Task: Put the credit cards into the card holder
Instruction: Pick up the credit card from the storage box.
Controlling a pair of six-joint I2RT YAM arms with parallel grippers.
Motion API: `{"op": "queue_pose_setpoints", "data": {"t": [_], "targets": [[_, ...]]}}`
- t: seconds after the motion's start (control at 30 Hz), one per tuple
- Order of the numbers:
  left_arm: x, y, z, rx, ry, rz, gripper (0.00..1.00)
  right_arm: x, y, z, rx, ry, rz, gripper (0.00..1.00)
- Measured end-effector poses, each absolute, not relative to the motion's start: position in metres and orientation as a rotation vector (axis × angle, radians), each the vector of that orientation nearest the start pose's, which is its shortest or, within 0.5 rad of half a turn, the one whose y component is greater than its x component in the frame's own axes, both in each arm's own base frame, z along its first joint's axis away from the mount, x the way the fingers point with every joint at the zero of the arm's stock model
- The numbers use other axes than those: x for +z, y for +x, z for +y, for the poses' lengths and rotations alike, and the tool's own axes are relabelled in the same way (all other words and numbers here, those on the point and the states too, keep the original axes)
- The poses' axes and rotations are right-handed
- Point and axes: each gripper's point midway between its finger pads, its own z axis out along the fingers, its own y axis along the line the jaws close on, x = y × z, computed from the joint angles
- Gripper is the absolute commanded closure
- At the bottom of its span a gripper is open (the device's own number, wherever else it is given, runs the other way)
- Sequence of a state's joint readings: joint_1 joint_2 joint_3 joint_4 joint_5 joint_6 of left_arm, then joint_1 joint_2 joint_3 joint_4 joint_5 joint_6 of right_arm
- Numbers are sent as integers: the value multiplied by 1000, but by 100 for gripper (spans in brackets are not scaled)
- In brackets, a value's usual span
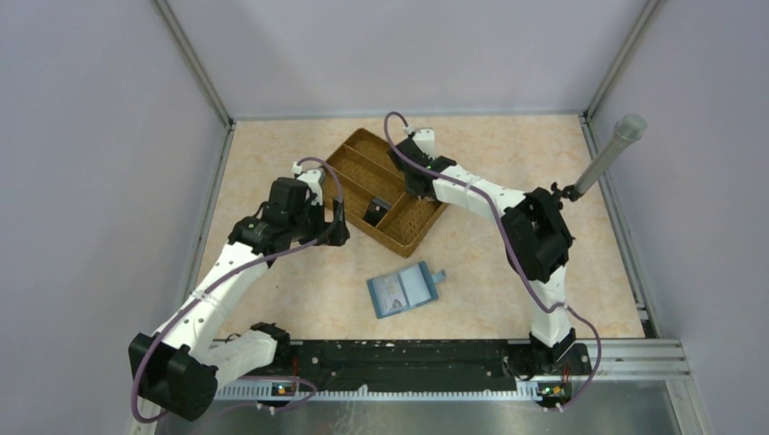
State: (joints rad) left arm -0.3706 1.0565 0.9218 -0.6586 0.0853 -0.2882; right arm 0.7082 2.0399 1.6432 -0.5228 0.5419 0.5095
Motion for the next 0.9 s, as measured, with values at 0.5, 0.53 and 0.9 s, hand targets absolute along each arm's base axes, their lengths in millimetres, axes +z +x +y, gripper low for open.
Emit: {"op": "queue_pose_setpoints", "data": {"t": [0.5,0.53,0.9], "targets": [[161,258,-128,-409,139,2411,1,85,433,243,-132,76,2344,77],[161,258,-128,-409,139,2412,1,85,434,243,-130,83,2342,76],[160,258,-128,-407,140,2416,1,86,434,237,-37,113,2368,62]]}}
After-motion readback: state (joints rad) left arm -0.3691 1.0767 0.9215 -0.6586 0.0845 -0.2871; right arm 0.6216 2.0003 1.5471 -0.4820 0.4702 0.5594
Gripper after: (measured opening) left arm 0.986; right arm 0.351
